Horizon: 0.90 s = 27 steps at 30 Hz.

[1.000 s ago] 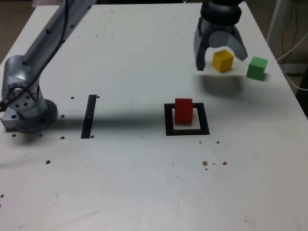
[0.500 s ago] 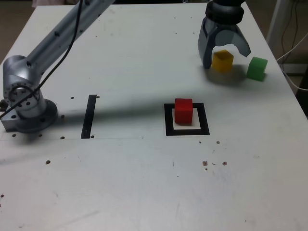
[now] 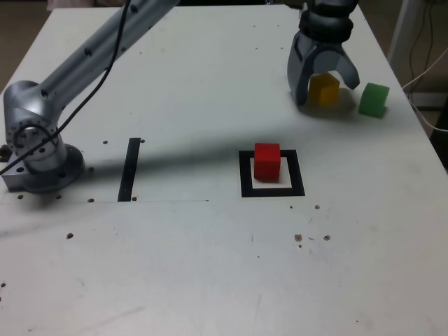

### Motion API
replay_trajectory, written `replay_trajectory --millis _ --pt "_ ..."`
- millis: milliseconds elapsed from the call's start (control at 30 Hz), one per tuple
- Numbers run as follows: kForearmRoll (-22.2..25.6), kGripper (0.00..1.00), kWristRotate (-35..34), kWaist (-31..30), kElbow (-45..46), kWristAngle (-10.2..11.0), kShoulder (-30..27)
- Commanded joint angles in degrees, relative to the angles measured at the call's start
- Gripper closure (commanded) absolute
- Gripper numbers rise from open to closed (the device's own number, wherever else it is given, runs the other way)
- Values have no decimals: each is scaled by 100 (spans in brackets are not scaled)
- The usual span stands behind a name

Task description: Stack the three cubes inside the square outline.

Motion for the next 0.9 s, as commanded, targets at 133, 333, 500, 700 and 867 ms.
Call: replay_trajectory --millis 133,333,500,700,867 --pt "64 39 -47 8 -116 18 48" --pt "55 67 -31 6 -133 34 42" --pt "76 75 7 1 -132 34 39" --pt "138 76 19 -1 -125 3 36" --pt "158 78 19 -14 -112 -64 27"
